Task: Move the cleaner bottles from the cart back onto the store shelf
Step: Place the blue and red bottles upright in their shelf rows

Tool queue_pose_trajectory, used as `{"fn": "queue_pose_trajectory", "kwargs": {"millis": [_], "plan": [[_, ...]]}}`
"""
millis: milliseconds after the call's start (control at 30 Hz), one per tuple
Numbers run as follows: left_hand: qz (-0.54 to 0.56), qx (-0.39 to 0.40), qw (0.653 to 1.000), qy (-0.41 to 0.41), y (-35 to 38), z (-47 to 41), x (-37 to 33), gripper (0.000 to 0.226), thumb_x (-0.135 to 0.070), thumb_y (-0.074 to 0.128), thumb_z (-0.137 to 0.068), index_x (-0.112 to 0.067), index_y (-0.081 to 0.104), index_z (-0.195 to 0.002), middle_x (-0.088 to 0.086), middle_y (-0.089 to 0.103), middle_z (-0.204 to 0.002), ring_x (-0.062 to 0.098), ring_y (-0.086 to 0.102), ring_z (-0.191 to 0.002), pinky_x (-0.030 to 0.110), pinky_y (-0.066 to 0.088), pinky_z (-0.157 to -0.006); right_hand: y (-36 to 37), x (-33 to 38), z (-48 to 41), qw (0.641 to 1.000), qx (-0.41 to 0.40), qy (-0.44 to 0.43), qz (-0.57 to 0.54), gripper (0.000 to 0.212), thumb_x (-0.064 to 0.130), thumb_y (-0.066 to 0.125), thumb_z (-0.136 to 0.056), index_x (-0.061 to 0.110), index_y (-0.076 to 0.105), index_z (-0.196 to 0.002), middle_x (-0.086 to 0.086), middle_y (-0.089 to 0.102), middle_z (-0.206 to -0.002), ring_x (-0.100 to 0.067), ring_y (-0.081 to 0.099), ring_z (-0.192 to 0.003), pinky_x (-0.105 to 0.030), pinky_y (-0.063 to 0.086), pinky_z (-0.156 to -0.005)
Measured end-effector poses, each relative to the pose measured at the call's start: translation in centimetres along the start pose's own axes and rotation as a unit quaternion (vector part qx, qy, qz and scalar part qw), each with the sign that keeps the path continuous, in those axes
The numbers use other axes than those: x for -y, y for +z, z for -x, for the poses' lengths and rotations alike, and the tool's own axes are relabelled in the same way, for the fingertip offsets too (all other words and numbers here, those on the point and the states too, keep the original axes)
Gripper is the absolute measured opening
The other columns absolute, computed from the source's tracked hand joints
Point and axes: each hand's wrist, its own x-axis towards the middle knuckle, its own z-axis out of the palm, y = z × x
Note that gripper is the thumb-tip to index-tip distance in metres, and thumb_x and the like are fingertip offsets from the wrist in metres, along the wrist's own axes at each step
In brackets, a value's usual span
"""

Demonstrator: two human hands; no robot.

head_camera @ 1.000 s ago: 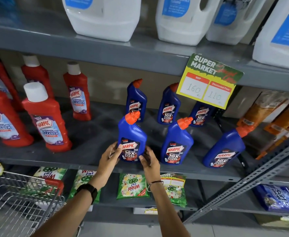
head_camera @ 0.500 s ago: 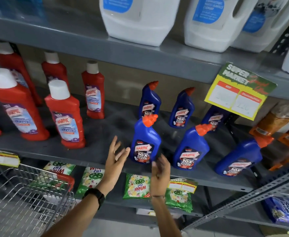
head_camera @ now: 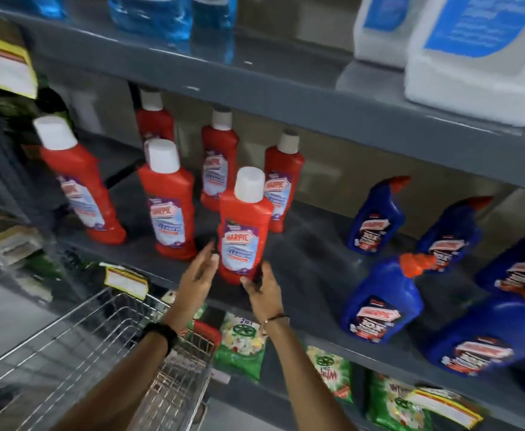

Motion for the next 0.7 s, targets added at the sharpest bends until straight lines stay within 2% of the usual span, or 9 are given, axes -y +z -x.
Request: {"fn": "queue_pose_trajectory", "kwargs": {"millis": [67, 133, 200, 267, 333, 433, 533, 600, 700], "plan": [[-0.027, 0.028, 0.999, -0.037, -0.4, -0.8, 0.5, 0.075, -0.078, 0.051, -0.062, -0.035, 0.053, -0.123, 0.002, 0.057, -0.131, 0.018, 0.049, -0.124, 0.042, 0.037, -0.109, -0.1, -0.1, -0.5, 1.000, -0.019, -0.003, 0.009, 0.066, 0.042, 0.056, -0.070, 0.003, 0.048, -0.124, -0.018, 0.062, -0.121, -0.030, 0.059, -0.111, -0.044, 0.046, -0.097], [-0.051, 0.039, 0.997, -0.053, -0.3, -1.3, 0.8, 0.066, -0.086, 0.048, -0.054, -0.049, 0.055, -0.108, -0.002, 0.063, -0.119, 0.017, 0.054, -0.117, 0.042, 0.041, -0.105, -0.3, -0.7, -0.4, 1.000, -0.030, -0.008, 0.003, 0.071, 0.049, 0.056, -0.067, 0.003, 0.051, -0.121, -0.017, 0.064, -0.119, -0.028, 0.060, -0.109, -0.042, 0.047, -0.095], [-0.062, 0.060, 0.996, -0.033, -0.1, -1.0, 0.1, 0.060, -0.086, 0.044, -0.055, -0.049, 0.054, -0.101, -0.004, 0.064, -0.108, 0.016, 0.058, -0.108, 0.037, 0.044, -0.099, -0.4, -1.8, -0.1, 0.999, -0.041, -0.012, 0.008, 0.068, 0.050, 0.056, -0.068, 0.005, 0.051, -0.120, -0.014, 0.065, -0.117, -0.026, 0.061, -0.107, -0.045, 0.049, -0.095], [-0.059, 0.068, 0.996, -0.019, 0.3, -0.4, -0.8, 0.047, -0.069, 0.048, -0.072, -0.039, 0.055, -0.107, -0.005, 0.064, -0.099, 0.014, 0.059, -0.100, 0.028, 0.047, -0.092, -0.4, -2.3, 0.2, 0.999, -0.048, -0.007, 0.014, 0.057, 0.039, 0.060, -0.075, 0.006, 0.050, -0.121, -0.012, 0.064, -0.118, -0.024, 0.061, -0.108, -0.046, 0.049, -0.096], [-0.062, 0.061, 0.996, -0.010, 0.5, -0.1, -1.0, 0.030, -0.042, 0.049, -0.088, -0.027, 0.056, -0.113, -0.010, 0.063, -0.091, 0.007, 0.059, -0.092, 0.008, 0.045, -0.078, -0.4, -2.6, 0.3, 0.998, -0.055, -0.009, 0.023, 0.051, 0.029, 0.061, -0.078, 0.006, 0.050, -0.122, -0.013, 0.064, -0.118, -0.024, 0.061, -0.108, -0.044, 0.049, -0.096], [-0.065, 0.057, 0.996, 0.001, 0.5, -0.1, -1.1, 0.030, -0.036, 0.048, -0.090, -0.022, 0.058, -0.115, -0.012, 0.063, -0.087, -0.007, 0.054, -0.083, -0.005, 0.040, -0.062, -0.3, -2.7, 0.3, 0.997, -0.062, -0.014, 0.037, 0.051, 0.031, 0.060, -0.078, 0.004, 0.052, -0.120, -0.013, 0.064, -0.117, -0.024, 0.061, -0.106, -0.044, 0.049, -0.095], [-0.048, 0.064, 0.997, -0.006, 0.5, 0.0, -1.2, 0.031, -0.052, 0.049, -0.083, -0.034, 0.057, -0.107, -0.015, 0.063, -0.090, -0.007, 0.055, -0.086, -0.001, 0.043, -0.067, -0.2, -2.7, 0.3, 0.997, -0.062, -0.011, 0.043, 0.040, 0.018, 0.064, -0.083, 0.004, 0.052, -0.118, -0.013, 0.065, -0.116, -0.025, 0.061, -0.105, -0.044, 0.050, -0.095], [-0.035, 0.067, 0.997, 0.002, 0.3, 0.3, -0.8, 0.028, -0.059, 0.049, -0.078, -0.046, 0.053, -0.102, -0.021, 0.062, -0.096, -0.006, 0.056, -0.094, 0.008, 0.043, -0.080, 0.0, -2.3, 0.8, 0.997, -0.077, -0.002, 0.025, 0.037, 0.014, 0.064, -0.083, 0.006, 0.051, -0.117, -0.011, 0.062, -0.115, -0.025, 0.060, -0.106, -0.041, 0.050, -0.095], [0.022, 0.034, 0.999, 0.036, -0.2, 1.5, -0.1, 0.036, -0.050, 0.053, -0.081, -0.041, 0.051, -0.115, -0.011, 0.061, -0.116, -0.005, 0.055, -0.110, 0.014, 0.044, -0.092, 1.3, -1.6, 3.3, 0.978, -0.208, 0.004, -0.012, 0.042, 0.014, 0.065, -0.082, 0.009, 0.050, -0.120, -0.004, 0.052, -0.114, -0.025, 0.054, -0.111, -0.040, 0.047, -0.095]]}}
